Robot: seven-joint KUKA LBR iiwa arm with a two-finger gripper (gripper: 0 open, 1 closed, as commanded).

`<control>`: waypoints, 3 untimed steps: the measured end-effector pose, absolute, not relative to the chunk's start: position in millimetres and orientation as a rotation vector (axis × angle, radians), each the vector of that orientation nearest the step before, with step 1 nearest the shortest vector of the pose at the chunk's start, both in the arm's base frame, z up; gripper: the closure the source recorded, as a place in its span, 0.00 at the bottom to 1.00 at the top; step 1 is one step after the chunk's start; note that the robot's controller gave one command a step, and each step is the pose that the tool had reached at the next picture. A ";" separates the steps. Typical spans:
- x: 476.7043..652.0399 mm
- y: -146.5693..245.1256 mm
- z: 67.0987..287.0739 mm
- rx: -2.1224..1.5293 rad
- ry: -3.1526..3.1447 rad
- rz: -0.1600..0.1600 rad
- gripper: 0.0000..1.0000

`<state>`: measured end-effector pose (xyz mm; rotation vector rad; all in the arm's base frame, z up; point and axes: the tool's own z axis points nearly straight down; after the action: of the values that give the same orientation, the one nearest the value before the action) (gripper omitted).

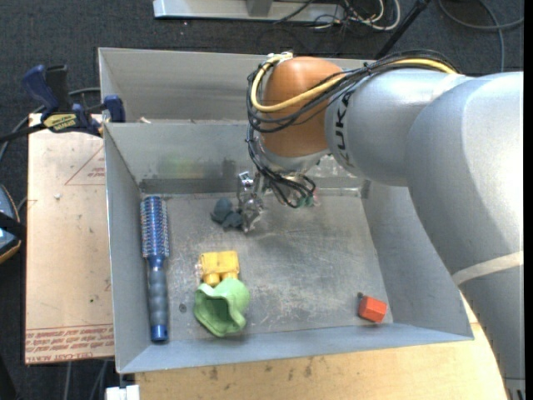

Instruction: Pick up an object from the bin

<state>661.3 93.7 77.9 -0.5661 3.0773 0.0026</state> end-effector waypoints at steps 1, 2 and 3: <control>648.0 82.0 233.9 -0.854 3.010 -0.001 1.00; 623.9 37.2 150.0 -0.653 3.079 0.002 1.00; 585.1 -27.1 261.2 -0.484 3.094 -0.005 1.00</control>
Offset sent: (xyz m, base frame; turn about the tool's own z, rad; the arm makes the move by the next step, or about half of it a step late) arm -0.0154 -0.0122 0.1505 -0.1926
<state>585.1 -27.1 261.2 -0.4836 3.0936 -0.0047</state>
